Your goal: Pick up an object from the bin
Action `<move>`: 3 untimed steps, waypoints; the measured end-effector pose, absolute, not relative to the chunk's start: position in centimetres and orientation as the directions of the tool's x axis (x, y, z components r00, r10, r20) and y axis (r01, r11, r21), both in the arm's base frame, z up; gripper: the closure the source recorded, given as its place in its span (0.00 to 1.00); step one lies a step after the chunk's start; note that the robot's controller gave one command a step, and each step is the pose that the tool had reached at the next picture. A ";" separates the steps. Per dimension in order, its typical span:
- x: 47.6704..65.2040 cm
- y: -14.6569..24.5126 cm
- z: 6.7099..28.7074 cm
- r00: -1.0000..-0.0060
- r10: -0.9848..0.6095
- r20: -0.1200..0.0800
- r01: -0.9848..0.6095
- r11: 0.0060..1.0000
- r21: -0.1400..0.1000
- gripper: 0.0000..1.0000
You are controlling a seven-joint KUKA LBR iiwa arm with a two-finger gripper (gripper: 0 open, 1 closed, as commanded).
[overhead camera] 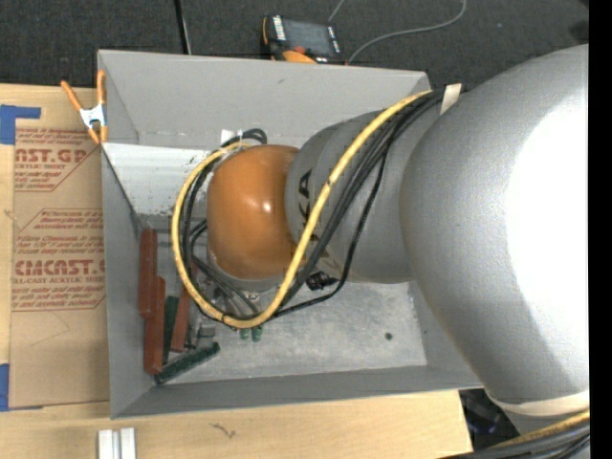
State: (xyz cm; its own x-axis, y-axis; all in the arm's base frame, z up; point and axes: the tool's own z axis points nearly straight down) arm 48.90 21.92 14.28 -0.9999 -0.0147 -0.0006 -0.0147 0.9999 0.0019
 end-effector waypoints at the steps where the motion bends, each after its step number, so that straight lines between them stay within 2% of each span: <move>1: 48.9 21.9 14.2 -1.000 -0.015 0.001 -0.015 1.000 0.001 0.00; 2: 52.2 21.8 7.0 -0.909 -0.417 -0.001 -0.417 0.909 0.001 0.00; 3: 52.4 21.9 7.5 -0.909 -0.417 -0.007 -0.417 0.909 0.002 1.00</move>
Offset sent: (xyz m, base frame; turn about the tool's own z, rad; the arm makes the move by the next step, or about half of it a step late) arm 0.0000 0.0000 0.0000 0.0000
